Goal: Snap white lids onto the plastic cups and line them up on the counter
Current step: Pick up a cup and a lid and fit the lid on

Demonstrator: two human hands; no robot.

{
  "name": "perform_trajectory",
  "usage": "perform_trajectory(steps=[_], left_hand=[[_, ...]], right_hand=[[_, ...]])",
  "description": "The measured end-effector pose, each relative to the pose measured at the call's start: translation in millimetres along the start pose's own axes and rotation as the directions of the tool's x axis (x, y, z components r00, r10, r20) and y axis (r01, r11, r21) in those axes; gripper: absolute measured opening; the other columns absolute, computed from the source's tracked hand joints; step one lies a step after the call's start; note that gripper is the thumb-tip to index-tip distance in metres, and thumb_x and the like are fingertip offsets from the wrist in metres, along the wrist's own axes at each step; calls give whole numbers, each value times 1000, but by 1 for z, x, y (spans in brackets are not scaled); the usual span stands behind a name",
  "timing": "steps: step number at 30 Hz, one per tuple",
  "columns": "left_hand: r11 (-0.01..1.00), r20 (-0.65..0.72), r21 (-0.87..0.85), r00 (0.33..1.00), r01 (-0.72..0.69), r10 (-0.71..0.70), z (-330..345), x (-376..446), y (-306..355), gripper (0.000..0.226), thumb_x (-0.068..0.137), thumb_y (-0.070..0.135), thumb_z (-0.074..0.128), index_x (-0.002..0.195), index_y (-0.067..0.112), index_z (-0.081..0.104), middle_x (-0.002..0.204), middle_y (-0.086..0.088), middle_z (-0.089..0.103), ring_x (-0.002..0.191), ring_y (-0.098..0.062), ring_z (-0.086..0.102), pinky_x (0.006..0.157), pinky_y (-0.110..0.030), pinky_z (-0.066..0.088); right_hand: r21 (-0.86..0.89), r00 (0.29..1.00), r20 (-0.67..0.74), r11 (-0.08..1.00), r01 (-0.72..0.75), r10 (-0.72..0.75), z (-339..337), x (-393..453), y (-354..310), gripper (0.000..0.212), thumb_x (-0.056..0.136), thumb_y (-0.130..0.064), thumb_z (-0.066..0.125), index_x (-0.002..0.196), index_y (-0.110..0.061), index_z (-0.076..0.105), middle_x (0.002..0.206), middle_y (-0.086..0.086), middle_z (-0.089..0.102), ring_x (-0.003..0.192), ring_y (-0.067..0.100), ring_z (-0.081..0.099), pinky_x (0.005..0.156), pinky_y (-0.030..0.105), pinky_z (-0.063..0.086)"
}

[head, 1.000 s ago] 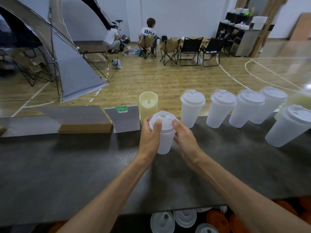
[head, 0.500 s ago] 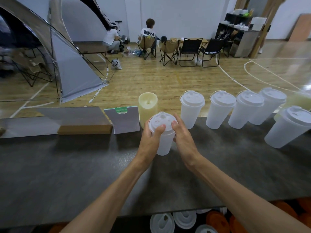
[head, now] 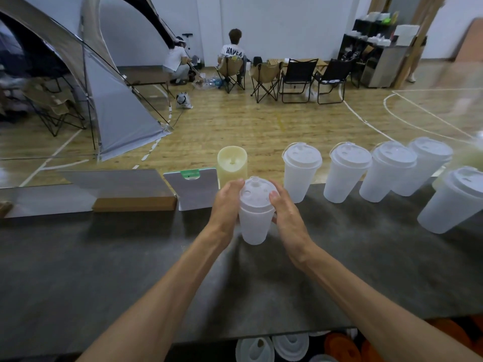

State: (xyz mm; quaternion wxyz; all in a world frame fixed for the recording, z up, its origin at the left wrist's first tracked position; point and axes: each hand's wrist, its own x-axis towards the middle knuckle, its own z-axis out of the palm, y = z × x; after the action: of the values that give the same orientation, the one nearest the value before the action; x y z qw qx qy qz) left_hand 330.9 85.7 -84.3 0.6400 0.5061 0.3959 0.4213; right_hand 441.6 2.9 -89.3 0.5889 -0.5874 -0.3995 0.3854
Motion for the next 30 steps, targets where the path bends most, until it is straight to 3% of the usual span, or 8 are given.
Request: perform_trajectory(steps=[5,9,13,16,21,26,30], left_hand=[[999,38,35,999,-3,2,-6,6,2,31,90,32,55,95,12,78,96,-9,78,85,-21,70,75,-32,54],[994,4,111,1000,16,-16,-6,17,23,19,91,10,58,91,12,77,85,-5,76,75,-13,68,67,-24,55],[985,19,117,991,130,-133,-2,23,37,10,91,12,68,89,5,75,86,-11,72,77,-22,65,73,-33,52],[963,26,131,970,235,-240,2,27,46,6,90,10,68,91,5,68,84,-13,66,71,-24,62,64,-33,48],[945,-13,138,955,296,-297,11,29,53,3,89,1,65,90,4,64,85,-15,65,67,-24,63,63,-34,52],[985,-182,106,977,134,-114,22,27,41,22,92,8,66,70,11,64,65,-4,61,54,-14,57,50,-19,47],[991,-107,136,994,15,0,17,24,40,23,92,13,66,70,12,70,60,5,63,54,-4,57,53,-14,48]], right_hand=[[-24,1000,-3,1000,4,-4,2,2,2,44,103,-48,40,145,-36,47,141,-11,59,130,10,54,114,47,41],[-21,1000,5,1000,23,-23,1,2,-1,34,107,-40,40,139,-35,51,130,-17,64,119,-2,59,107,38,46],[-23,1000,3,999,29,-29,2,1,-5,33,108,-35,40,137,-33,53,130,-14,65,119,0,60,105,34,47],[-33,1000,12,999,23,-22,2,-1,-7,29,108,-37,40,132,-39,55,125,-19,65,114,-5,61,101,29,48],[-30,1000,5,999,20,-20,2,-1,-8,34,108,-37,41,139,-32,53,134,-10,64,125,6,58,111,43,44],[-30,1000,2,999,17,-17,2,-2,-7,34,106,-40,42,138,-34,53,136,-9,63,128,11,57,113,50,42],[-25,1000,0,1000,-10,10,3,-1,-8,33,102,-48,44,133,-45,54,136,-13,63,129,8,56,114,47,41]])
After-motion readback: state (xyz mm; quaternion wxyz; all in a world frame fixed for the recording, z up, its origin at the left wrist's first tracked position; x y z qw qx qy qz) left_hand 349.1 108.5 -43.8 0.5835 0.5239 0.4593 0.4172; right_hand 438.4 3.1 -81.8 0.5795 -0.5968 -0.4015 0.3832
